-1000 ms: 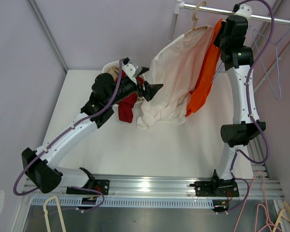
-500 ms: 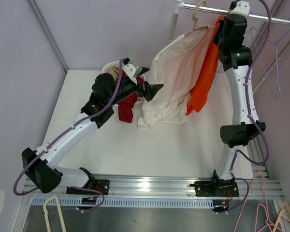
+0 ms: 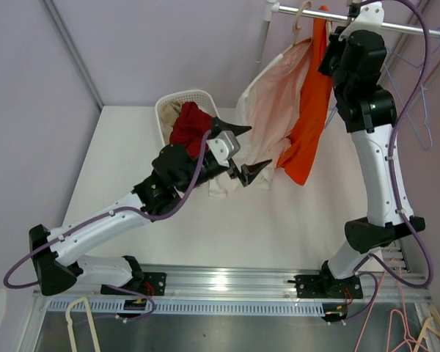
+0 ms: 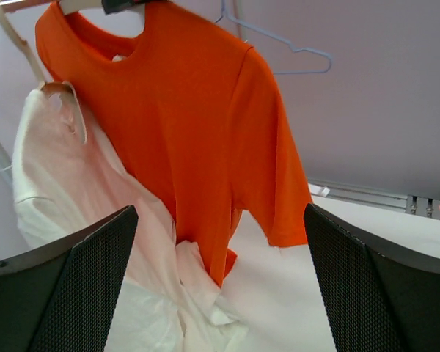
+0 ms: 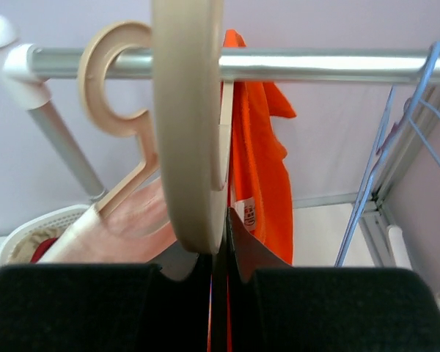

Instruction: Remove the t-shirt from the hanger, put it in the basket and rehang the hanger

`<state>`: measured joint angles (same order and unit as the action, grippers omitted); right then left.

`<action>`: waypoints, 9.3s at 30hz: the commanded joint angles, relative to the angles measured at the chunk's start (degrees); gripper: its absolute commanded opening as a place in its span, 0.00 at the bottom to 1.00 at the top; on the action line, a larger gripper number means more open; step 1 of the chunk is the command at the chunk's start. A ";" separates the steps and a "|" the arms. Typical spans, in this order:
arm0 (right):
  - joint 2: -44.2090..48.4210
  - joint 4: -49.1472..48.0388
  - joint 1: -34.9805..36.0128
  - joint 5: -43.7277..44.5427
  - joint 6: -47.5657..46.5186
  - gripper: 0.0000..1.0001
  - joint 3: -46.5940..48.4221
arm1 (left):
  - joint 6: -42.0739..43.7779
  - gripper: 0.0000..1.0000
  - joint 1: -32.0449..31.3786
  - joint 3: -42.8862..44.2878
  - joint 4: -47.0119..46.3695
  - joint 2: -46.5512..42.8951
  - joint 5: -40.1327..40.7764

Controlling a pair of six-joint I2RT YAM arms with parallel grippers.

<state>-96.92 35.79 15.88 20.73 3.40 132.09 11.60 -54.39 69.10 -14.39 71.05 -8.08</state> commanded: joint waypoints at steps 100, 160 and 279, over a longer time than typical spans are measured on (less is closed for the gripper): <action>-1.69 -5.64 -1.02 9.06 6.53 0.00 0.97 | -1.32 0.01 -48.18 -21.74 -29.12 6.91 31.45; 14.13 6.40 5.12 0.19 11.37 0.00 0.97 | 7.04 0.99 -17.86 -12.07 -58.82 30.90 29.44; 2.01 -3.18 -2.08 -1.30 -0.23 0.00 1.68 | -25.30 0.01 33.28 69.94 14.84 23.17 -0.53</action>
<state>-93.38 39.72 14.85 21.41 4.40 131.24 -8.14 -24.93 137.82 10.48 92.71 -6.70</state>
